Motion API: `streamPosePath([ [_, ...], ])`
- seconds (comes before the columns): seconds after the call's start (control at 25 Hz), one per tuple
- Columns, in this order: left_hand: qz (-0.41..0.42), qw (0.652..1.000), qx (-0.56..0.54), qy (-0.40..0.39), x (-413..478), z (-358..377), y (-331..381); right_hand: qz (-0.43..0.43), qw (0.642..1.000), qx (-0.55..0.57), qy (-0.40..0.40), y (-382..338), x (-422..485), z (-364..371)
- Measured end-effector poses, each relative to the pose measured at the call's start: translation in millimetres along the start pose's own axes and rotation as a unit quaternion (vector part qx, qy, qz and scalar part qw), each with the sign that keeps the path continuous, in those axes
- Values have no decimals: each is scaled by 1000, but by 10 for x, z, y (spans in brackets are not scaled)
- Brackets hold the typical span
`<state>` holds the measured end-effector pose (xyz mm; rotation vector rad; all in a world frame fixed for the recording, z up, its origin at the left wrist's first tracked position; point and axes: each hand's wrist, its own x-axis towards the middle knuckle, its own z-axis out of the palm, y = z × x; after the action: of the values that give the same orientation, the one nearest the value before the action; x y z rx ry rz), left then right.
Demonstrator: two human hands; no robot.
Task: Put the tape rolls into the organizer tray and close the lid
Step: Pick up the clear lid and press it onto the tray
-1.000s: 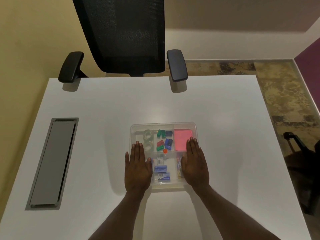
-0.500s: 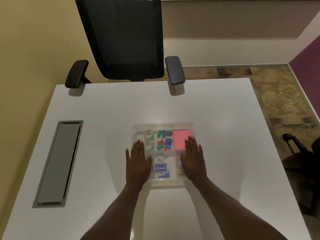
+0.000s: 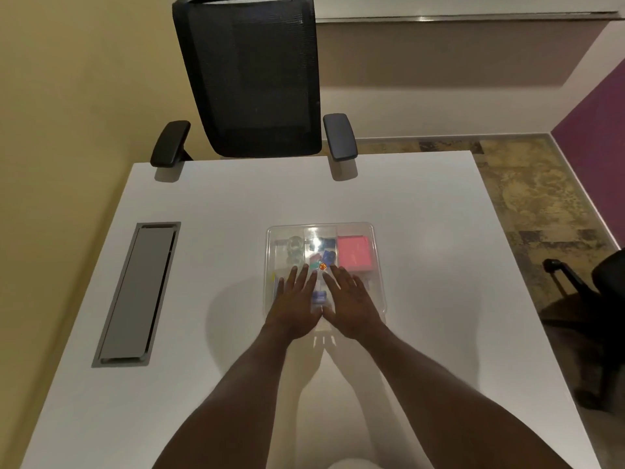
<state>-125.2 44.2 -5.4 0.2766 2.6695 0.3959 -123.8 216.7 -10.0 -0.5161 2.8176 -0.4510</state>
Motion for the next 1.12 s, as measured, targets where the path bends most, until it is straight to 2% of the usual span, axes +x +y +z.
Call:
streamPosePath([
  [0.16, -10, 999, 32, -36, -169, 78, 54, 17, 998, -20, -51, -127, -171, 110],
  [0.28, -48, 998, 44, -24, -261, 175, 81, 47, 996, -38, -72, -175, -276, 193],
  [0.36, -61, 997, 54, -9, -288, 231, 92, 61, 996, -25, -53, -204, -341, 223],
  [0.56, -57, 996, 72, 10, -249, 292, 73, 76, 995, 5, 58, -268, -359, 249],
  [0.8, -71, 996, 58, 6, -64, 233, 23, 82, 997, -11, -7, -178, -90, 232],
  [1.12, -75, 996, 28, 34, 397, -8, -113, 90, 996, -5, -3, -60, 427, 85],
])
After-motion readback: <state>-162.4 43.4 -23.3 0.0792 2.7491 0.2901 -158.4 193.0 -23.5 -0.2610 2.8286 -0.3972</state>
